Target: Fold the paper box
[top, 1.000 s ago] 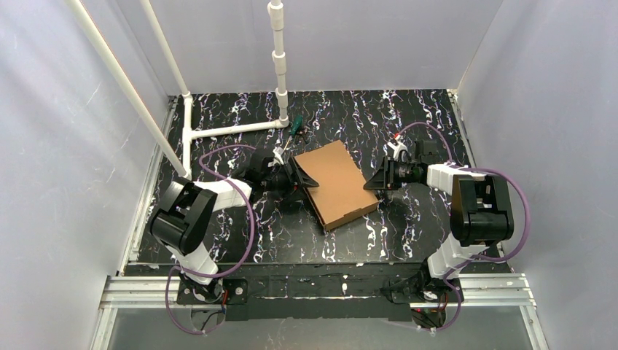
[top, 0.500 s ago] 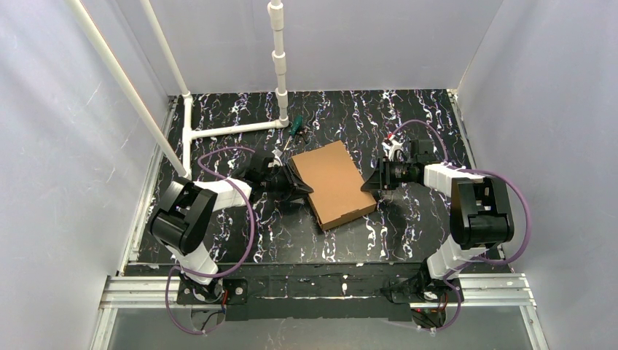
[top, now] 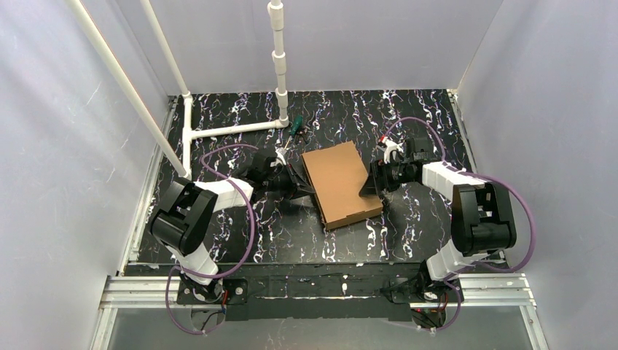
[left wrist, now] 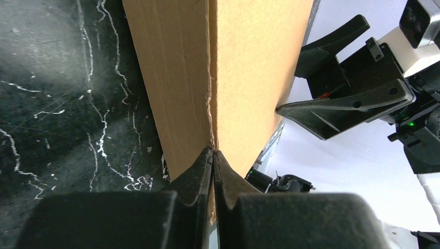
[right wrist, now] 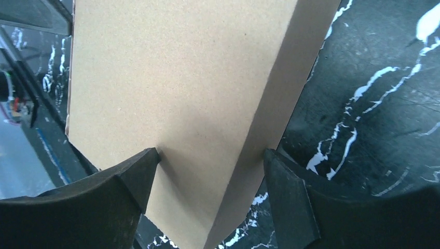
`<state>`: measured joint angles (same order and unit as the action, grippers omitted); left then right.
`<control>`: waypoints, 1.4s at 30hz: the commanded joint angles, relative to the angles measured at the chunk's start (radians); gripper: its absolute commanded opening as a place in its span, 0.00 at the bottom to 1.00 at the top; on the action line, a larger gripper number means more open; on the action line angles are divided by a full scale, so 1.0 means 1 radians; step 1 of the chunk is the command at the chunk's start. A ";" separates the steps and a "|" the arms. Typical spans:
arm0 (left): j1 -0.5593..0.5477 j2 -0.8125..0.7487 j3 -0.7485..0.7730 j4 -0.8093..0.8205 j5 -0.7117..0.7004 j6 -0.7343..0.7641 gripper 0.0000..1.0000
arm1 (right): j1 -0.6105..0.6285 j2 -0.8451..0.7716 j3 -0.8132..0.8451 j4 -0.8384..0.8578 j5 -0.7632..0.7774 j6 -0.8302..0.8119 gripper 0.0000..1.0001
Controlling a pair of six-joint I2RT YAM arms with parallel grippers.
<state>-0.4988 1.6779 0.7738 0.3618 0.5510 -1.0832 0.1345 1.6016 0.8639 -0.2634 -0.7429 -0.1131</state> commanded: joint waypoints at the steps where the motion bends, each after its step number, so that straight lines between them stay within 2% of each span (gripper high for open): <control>1: -0.014 -0.036 0.035 0.039 0.055 0.003 0.00 | 0.011 -0.068 0.024 -0.046 0.084 -0.063 0.84; 6: -0.014 -0.044 0.045 0.039 0.057 0.010 0.00 | 0.010 -0.094 0.044 -0.061 0.114 -0.080 0.84; 12: 0.002 -0.114 0.005 0.032 0.038 0.039 0.25 | -0.008 -0.144 0.075 -0.085 0.166 -0.117 0.84; 15: 0.024 -0.178 -0.024 0.008 0.020 0.064 0.30 | -0.009 -0.170 0.079 -0.107 0.167 -0.169 0.84; 17: 0.037 -0.220 -0.047 -0.015 -0.001 0.080 0.30 | -0.009 -0.186 0.090 -0.160 0.136 -0.261 0.85; 19: 0.044 -0.263 -0.074 -0.039 -0.025 0.094 0.30 | -0.009 -0.207 0.099 -0.247 0.075 -0.420 0.87; 24: 0.048 -0.363 -0.162 -0.066 -0.098 0.113 0.29 | 0.013 -0.299 0.093 -0.518 -0.063 -0.935 0.87; 26: 0.048 -0.421 -0.190 -0.081 -0.146 0.142 0.29 | 0.028 -0.335 0.080 -0.530 -0.052 -1.017 0.89; 29: 0.048 -0.523 -0.241 -0.095 -0.237 0.193 0.29 | 0.042 -0.357 0.085 -0.435 -0.007 -0.937 0.94; 30: 0.049 -0.552 -0.259 -0.094 -0.258 0.201 0.34 | 0.045 -0.354 0.091 -0.391 0.009 -0.872 0.94; 31: 0.050 -0.572 -0.273 -0.093 -0.275 0.196 0.44 | 0.048 -0.345 0.099 -0.326 0.023 -0.791 0.93; 32: 0.053 -0.579 -0.282 -0.092 -0.274 0.186 0.54 | 0.051 -0.332 0.107 -0.281 0.044 -0.716 0.89; 33: 0.058 -0.566 -0.284 -0.092 -0.256 0.182 0.59 | 0.057 -0.319 0.113 -0.222 0.083 -0.590 0.85; 34: 0.062 -0.537 -0.275 -0.093 -0.223 0.182 0.58 | 0.063 -0.303 0.118 -0.159 0.146 -0.482 0.81; 35: 0.067 -0.500 -0.263 -0.094 -0.175 0.180 0.45 | 0.069 -0.289 0.125 -0.107 0.213 -0.396 0.74; 37: 0.070 -0.399 -0.228 -0.105 -0.107 0.169 0.00 | 0.072 -0.246 0.153 -0.051 0.385 -0.255 0.55; 39: 0.069 -0.299 -0.188 -0.119 -0.066 0.150 0.00 | 0.073 -0.190 0.206 -0.064 0.512 -0.199 0.36; 42: 0.038 -0.191 -0.139 -0.119 -0.062 0.140 0.00 | 0.075 -0.130 0.208 -0.051 0.601 -0.163 0.22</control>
<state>-0.4351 1.3903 0.5682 0.2783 0.4290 -0.9356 0.2050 1.4143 1.0245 -0.4168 -0.3756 -0.4622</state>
